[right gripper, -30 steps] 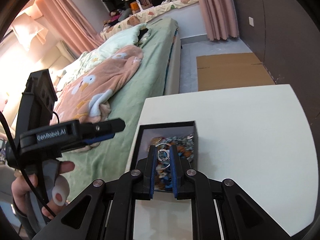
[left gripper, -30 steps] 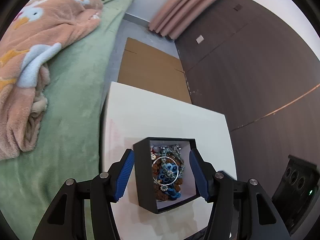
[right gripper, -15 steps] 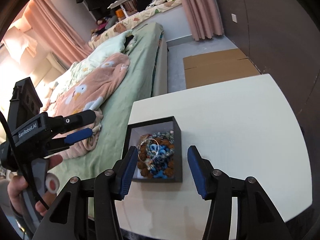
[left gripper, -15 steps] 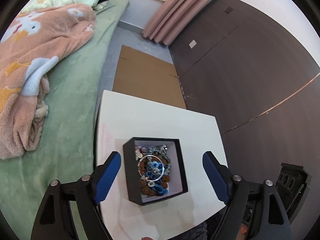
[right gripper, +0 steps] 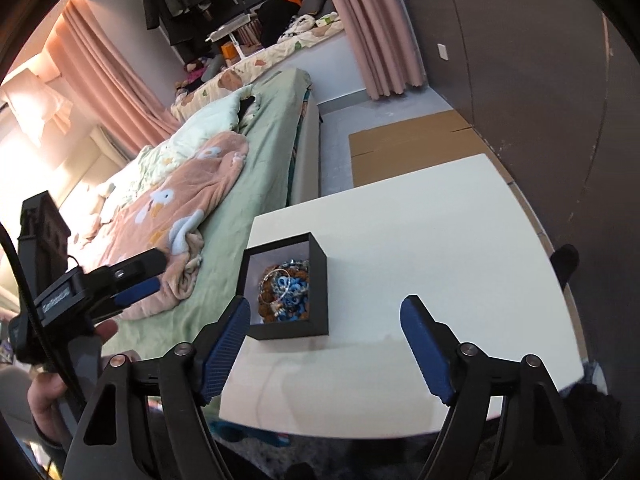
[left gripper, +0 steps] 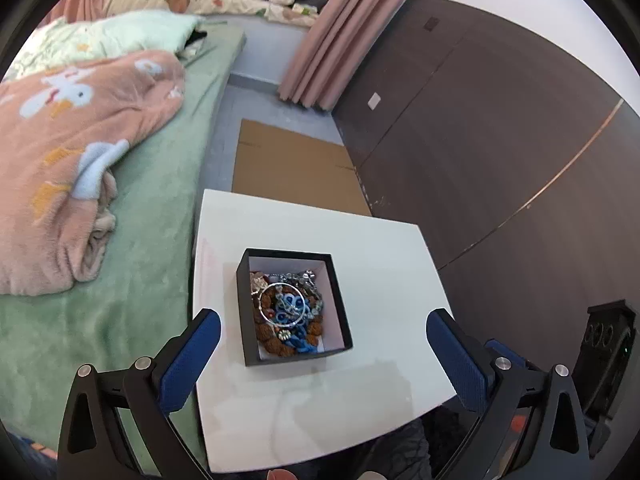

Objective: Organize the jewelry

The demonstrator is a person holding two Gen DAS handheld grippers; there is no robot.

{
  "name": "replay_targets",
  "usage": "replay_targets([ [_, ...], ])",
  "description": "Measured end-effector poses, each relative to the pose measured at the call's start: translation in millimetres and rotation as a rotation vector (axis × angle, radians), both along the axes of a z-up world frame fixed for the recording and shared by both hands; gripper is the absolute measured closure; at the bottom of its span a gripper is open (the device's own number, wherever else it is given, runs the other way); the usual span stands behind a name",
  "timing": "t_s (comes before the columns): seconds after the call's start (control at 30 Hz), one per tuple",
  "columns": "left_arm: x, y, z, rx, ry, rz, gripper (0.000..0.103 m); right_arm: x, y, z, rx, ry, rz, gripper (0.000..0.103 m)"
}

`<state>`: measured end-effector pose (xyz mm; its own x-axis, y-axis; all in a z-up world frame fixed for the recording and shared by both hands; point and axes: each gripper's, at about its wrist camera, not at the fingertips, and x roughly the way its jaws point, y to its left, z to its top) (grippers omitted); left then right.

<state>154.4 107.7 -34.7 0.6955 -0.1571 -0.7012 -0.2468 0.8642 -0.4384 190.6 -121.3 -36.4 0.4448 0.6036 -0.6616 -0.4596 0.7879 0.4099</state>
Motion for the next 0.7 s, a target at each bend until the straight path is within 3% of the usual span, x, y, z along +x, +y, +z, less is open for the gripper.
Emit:
replay_targets([
  [0.13, -22.7, -21.0, 15.7, 0.082, -0.039, -0.005, 0.000, -9.6, -17.6, 2.7, 0.017, 0.002, -0.026, 0.008],
  [0.3, -44.0, -46.0, 26.4, 0.168, -0.044, -0.016, 0.000, -27.1, -35.4, 2.5, 0.003, -0.003, -0.037, 0.005],
  [0.33, -49.9, -53.0, 29.2, 0.186, -0.051, -0.023, 0.001, -32.2, -39.1, 4.3, 0.000, -0.018, -0.041, 0.000],
  [0.7, -99.0, -96.6, 54.8, 0.305, -0.102, -0.028, 0.000, -75.2, -74.9, 26.5, 0.007, -0.091, -0.049, 0.000],
])
